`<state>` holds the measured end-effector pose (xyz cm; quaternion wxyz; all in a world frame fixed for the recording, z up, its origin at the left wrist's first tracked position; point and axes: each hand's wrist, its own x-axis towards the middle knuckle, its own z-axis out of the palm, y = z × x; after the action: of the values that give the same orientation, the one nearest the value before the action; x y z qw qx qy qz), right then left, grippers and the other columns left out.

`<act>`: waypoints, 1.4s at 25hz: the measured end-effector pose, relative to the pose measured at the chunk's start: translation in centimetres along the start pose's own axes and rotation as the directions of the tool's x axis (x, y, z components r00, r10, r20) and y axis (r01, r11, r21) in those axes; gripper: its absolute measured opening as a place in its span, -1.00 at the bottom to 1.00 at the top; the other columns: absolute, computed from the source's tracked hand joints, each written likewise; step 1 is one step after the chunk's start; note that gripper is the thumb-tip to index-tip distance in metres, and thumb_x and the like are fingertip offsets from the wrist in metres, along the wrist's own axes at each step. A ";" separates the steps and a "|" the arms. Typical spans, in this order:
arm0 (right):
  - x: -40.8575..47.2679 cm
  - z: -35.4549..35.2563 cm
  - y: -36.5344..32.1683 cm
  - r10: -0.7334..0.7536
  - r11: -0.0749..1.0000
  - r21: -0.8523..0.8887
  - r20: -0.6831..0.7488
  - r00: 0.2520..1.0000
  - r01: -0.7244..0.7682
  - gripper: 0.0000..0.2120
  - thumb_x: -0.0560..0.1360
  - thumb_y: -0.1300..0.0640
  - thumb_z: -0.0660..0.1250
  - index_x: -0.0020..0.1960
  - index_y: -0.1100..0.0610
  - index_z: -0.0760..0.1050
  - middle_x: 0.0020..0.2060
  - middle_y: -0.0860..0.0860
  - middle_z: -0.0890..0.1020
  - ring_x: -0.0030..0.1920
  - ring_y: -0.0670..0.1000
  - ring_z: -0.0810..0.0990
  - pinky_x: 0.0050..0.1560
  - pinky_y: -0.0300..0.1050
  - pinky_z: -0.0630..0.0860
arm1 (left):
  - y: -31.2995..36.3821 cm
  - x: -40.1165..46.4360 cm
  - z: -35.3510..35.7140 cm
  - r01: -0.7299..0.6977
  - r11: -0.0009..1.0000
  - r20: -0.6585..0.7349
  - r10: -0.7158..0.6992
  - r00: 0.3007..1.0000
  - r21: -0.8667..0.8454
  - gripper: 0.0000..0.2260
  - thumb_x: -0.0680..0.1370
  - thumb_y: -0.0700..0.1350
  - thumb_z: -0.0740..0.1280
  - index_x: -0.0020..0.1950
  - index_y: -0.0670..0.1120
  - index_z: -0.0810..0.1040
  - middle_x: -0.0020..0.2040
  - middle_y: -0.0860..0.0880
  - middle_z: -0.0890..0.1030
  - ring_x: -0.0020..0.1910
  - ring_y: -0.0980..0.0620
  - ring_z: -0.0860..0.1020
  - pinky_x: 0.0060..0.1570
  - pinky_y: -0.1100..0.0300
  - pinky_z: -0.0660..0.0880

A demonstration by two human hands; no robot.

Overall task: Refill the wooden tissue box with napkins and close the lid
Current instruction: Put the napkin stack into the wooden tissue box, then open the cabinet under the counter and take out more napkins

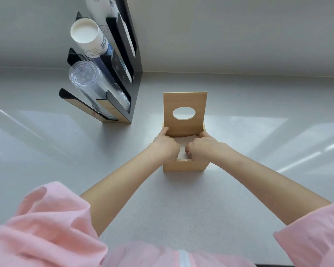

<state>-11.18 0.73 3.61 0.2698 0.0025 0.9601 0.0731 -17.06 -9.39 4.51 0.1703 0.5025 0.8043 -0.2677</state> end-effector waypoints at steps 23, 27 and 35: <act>-8.6 4.4 -4.2 0.286 0.817 0.576 -0.432 0.855 0.017 -0.43 0.55 0.06 0.18 0.49 0.07 0.03 0.53 0.01 -0.01 0.52 -0.03 -0.07 0.49 -0.01 -0.14 | 2.1 -8.3 5.3 0.005 0.761 -0.497 -0.428 0.755 -0.648 -0.56 0.56 0.00 0.12 0.43 -0.05 0.20 0.46 0.00 0.29 0.48 0.02 0.10 0.43 -0.02 -0.14; -10.3 5.2 -4.4 0.274 0.838 0.545 -0.438 0.856 0.011 -0.40 0.54 0.03 0.20 0.49 0.07 0.01 0.53 0.02 -0.05 0.52 -0.02 -0.13 0.49 0.00 -0.19 | 4.3 -9.5 5.9 0.053 0.747 -0.468 -0.469 0.750 -0.663 -0.51 0.55 0.03 0.13 0.45 -0.03 0.13 0.49 -0.02 0.20 0.49 0.01 0.06 0.43 -0.04 -0.14; -15.2 8.4 -5.5 0.160 0.888 0.456 -0.444 0.882 0.068 -0.39 0.54 -0.03 0.17 0.49 0.05 -0.02 0.53 0.02 -0.06 0.52 0.01 -0.16 0.49 0.03 -0.21 | 10.7 -14.1 6.7 0.213 0.684 -0.363 -0.593 0.718 -0.697 -0.37 0.54 0.11 0.12 0.49 -0.06 -0.10 0.54 -0.08 0.01 0.51 -0.05 -0.07 0.44 -0.08 -0.17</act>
<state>6.32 -4.22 3.63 0.0193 0.0718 0.9858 -0.1506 -1.26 -19.80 4.03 0.0107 0.2741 0.9520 0.1355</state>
